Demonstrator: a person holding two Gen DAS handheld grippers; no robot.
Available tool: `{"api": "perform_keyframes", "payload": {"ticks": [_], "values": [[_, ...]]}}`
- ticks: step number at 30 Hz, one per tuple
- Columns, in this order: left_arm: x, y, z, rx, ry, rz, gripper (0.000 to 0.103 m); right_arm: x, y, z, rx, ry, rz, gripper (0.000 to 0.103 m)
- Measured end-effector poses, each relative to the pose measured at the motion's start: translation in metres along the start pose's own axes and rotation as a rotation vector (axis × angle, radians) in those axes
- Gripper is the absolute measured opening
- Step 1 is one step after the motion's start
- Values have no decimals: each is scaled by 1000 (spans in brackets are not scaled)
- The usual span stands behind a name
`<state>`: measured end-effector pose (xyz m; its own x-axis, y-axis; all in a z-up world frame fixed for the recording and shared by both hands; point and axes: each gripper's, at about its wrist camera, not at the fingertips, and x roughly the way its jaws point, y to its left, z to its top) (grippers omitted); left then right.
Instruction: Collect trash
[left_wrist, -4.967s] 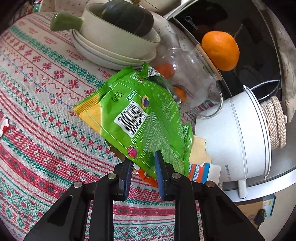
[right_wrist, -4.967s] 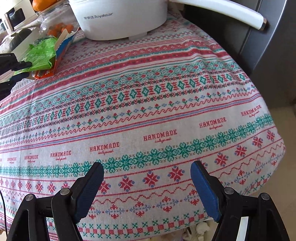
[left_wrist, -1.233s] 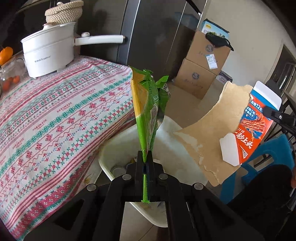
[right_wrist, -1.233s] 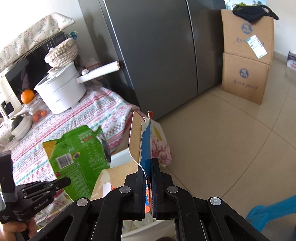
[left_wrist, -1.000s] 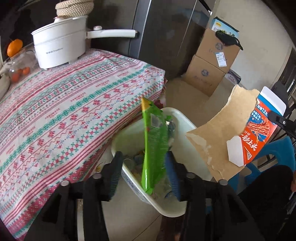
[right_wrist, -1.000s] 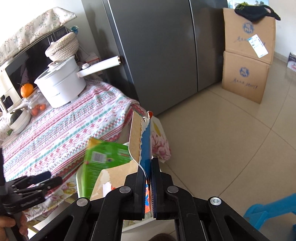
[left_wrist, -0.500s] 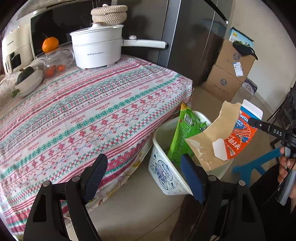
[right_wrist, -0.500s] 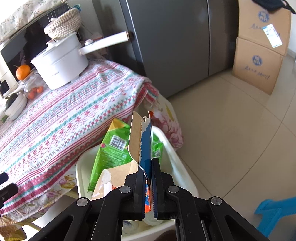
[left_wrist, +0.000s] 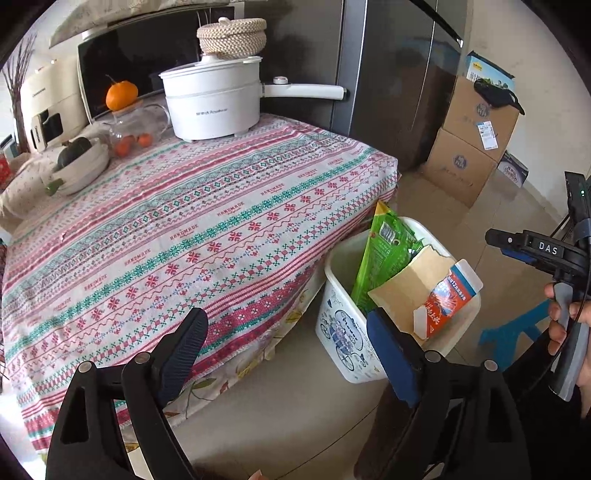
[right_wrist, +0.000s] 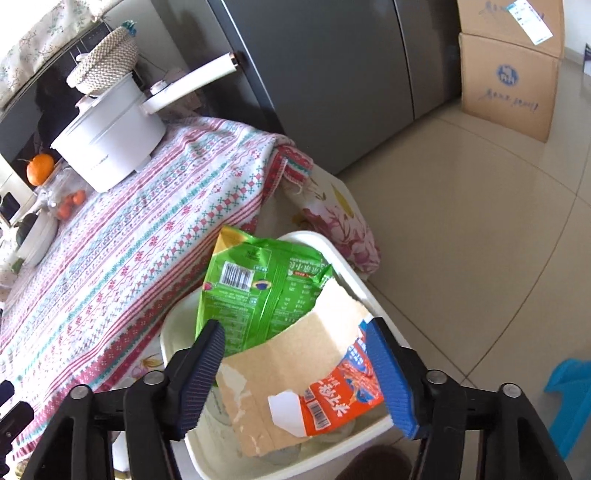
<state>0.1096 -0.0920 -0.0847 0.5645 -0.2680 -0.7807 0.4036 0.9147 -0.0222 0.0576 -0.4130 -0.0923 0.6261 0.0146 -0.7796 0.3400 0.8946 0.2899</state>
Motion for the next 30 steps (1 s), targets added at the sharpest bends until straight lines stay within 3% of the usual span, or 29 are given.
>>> {"api": "perform_keyframes", "payload": {"ticks": [7,10,13,17,21,30], "values": [[-14,-8,-11,-35,21,76,98,-22,20,-27,-85,15,-48,79],[-27,-12,-18,-35,12,117,98,-41,28,-47,-82,27,-42,96],[-46,-16,-24,-42,-14,143,98,-66,36,-69,-107,-6,-43,103],[-69,-19,-29,-64,-34,135,99,-93,56,-80,-227,-69,-166,103],[-89,-24,-31,-75,-73,136,99,-113,67,-79,-245,-148,-160,103],[-108,-33,-34,-67,-111,116,99,-129,87,-78,-296,-225,-186,103]]}}
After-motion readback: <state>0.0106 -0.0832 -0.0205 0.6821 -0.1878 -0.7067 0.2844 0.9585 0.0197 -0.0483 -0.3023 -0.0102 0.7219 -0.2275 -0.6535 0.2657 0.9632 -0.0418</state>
